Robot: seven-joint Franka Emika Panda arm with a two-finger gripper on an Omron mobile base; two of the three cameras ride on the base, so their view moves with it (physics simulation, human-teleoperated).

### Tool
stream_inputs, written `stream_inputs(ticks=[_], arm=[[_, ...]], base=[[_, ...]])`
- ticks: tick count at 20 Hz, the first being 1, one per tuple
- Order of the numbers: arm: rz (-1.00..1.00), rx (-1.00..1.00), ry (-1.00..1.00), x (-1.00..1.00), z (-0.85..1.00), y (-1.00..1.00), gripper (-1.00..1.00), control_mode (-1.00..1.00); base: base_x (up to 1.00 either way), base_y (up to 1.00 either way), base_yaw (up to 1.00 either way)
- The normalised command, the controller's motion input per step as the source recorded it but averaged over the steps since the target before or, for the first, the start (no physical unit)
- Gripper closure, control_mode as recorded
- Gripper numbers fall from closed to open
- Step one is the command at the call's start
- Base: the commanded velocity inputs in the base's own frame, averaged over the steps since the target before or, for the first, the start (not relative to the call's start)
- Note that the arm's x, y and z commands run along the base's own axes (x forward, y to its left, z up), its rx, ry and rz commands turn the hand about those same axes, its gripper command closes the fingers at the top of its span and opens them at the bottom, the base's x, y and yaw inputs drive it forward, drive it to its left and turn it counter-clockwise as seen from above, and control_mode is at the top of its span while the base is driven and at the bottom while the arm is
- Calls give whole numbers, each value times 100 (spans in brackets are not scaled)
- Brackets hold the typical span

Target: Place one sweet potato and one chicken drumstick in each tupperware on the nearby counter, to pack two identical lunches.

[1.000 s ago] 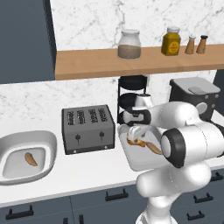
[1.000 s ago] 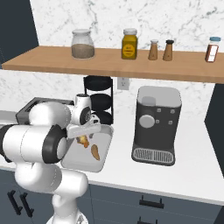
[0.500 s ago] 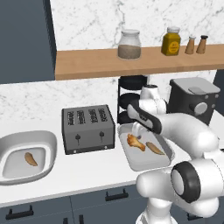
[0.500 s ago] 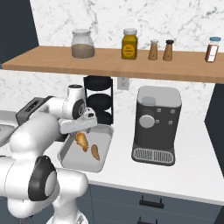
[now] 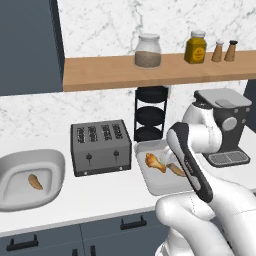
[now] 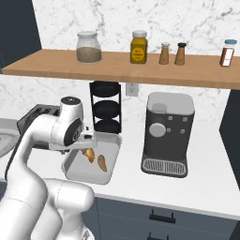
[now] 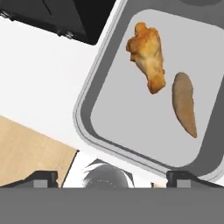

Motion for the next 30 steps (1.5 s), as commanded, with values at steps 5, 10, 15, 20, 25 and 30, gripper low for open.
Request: stream_inputs(ticks=[5,10,15,20,25,30], arm=[[-20,0,0,-75,86,-9,-100,-100],[-21,-2,0,-58,88,0,-100,-100],[-8,0,-10,-37,30,0,-100,-100],[0,0,0,0,0,0,-100,-100],[0,0,0,-5,0,0,-100,100],[0,0,0,0,0,0,-100,100]], base=[[0,0,0],[0,0,0],[0,0,0],[0,0,0],[-59,-25,-4],[-100,-58,-14]])
